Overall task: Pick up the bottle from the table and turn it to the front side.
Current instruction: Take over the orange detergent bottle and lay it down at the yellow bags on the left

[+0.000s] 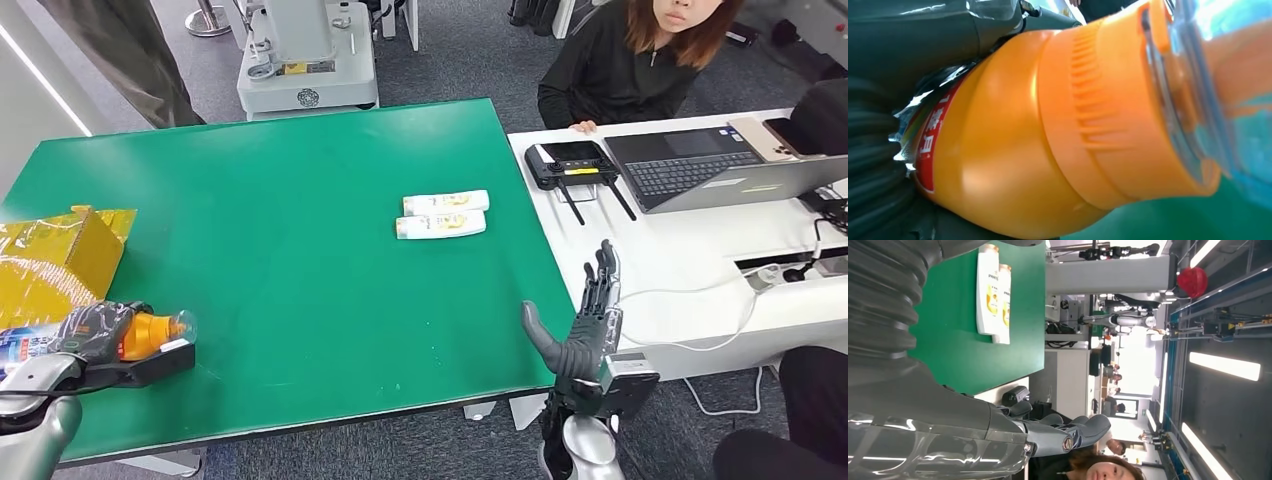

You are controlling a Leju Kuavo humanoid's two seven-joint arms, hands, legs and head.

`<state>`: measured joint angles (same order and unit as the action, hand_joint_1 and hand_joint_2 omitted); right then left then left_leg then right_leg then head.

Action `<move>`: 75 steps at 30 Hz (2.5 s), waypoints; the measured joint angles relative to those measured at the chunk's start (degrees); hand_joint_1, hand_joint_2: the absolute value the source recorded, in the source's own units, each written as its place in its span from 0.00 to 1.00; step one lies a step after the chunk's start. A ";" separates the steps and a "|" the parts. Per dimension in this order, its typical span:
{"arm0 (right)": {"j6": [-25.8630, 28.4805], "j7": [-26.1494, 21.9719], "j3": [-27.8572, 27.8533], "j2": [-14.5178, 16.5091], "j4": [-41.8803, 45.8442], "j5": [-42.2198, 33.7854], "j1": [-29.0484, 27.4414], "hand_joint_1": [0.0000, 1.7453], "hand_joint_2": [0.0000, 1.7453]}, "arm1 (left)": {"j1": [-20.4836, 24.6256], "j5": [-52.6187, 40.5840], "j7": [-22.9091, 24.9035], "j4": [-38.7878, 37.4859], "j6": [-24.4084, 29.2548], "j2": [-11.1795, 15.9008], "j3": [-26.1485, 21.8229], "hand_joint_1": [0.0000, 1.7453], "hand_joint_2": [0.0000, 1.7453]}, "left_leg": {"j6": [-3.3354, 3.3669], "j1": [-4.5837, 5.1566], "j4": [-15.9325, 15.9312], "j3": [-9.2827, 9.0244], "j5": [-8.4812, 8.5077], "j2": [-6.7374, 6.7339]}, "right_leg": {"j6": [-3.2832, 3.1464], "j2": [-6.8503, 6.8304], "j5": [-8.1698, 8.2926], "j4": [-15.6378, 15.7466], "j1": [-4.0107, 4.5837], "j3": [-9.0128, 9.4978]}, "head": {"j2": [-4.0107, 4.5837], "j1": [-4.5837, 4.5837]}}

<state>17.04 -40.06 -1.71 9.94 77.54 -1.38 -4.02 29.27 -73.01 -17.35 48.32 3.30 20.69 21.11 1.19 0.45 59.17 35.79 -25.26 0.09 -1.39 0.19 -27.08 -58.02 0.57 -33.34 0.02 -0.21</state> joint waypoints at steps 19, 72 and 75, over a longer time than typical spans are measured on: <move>0.73 0.00 -0.38 -0.16 2.00 2.08 -1.61 0.00 1.00 | 15.07 0.33 -1.21 -16.27 1.53 -12.14 1.02 1.00 1.00 | 0.00 0.02 0.03 0.00 -0.01 -0.09 | 0.01 0.08 0.02 0.00 -0.01 -0.01 | 0.00 0.02; 0.19 1.04 -6.50 -0.61 5.76 5.05 -7.02 0.00 1.00 | 16.25 1.92 3.76 -23.40 -5.40 -7.53 0.57 1.00 1.00 | -0.01 0.00 -0.02 0.01 -0.01 -0.09 | 0.00 0.09 0.01 -0.04 0.00 0.00 | 0.00 0.01; -0.30 0.93 -6.50 -0.61 5.07 5.05 -6.72 0.00 1.00 | 14.92 2.22 3.55 -22.94 -4.83 -6.19 -0.21 1.00 1.00 | -0.01 0.00 -0.02 0.01 -0.01 -0.10 | 0.00 0.11 0.01 -0.03 0.00 0.00 | 0.00 0.02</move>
<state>16.73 -39.13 -8.21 9.33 82.61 3.67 -10.75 44.18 -70.78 -13.80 25.39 -1.52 14.50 20.90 1.18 0.45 59.14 35.79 -25.27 -0.01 -1.39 0.30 -27.08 -58.05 0.57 -33.34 0.02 -0.19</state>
